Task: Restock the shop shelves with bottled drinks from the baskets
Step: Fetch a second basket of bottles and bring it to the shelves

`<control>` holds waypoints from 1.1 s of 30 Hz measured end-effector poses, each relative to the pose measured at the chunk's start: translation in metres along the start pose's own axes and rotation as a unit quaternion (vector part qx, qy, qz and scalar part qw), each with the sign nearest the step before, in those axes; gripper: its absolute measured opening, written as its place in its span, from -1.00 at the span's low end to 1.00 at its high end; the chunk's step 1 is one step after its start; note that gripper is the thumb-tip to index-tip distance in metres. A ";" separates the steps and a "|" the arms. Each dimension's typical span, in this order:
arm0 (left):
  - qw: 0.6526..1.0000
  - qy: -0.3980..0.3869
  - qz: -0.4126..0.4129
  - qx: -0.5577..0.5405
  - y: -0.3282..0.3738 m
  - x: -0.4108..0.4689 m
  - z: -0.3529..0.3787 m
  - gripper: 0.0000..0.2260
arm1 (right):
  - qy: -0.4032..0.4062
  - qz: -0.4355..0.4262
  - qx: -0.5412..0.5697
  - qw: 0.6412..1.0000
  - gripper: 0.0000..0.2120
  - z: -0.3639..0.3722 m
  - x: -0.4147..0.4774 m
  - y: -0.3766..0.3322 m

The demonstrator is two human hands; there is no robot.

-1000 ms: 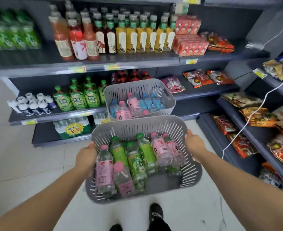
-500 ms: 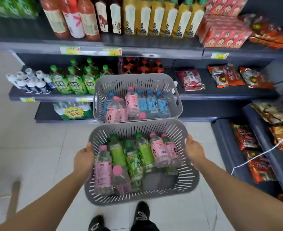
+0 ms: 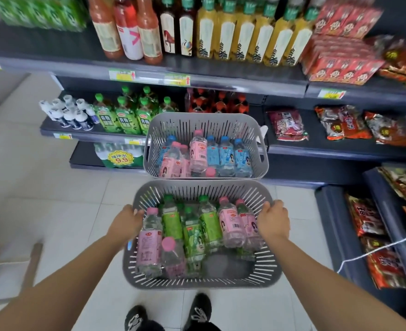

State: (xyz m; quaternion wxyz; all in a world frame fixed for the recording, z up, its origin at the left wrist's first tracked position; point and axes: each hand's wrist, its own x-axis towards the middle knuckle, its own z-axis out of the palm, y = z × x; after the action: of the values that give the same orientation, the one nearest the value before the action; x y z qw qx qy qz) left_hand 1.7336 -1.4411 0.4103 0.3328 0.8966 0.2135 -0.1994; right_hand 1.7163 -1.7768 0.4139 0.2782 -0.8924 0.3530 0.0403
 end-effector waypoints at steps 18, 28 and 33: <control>0.804 -0.063 0.249 0.536 0.003 -0.008 0.013 -0.25 | -0.412 -0.267 -0.138 0.860 -0.18 0.103 -0.126 -0.048; 0.906 -0.113 0.264 0.310 0.007 -0.016 0.038 -0.13 | -0.452 -0.100 0.016 0.886 -0.36 0.092 -0.097 -0.051; 0.951 -0.223 0.115 0.179 0.009 -0.003 0.026 -0.43 | -0.425 0.047 0.192 0.884 -0.41 0.088 -0.091 -0.056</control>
State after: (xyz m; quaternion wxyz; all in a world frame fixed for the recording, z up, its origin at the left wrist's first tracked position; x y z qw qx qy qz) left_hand 1.7304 -1.4655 0.3984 0.2266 0.8927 -0.0099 -0.3894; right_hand 1.6958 -1.6423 0.3904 0.5649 -0.7013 0.2437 0.3600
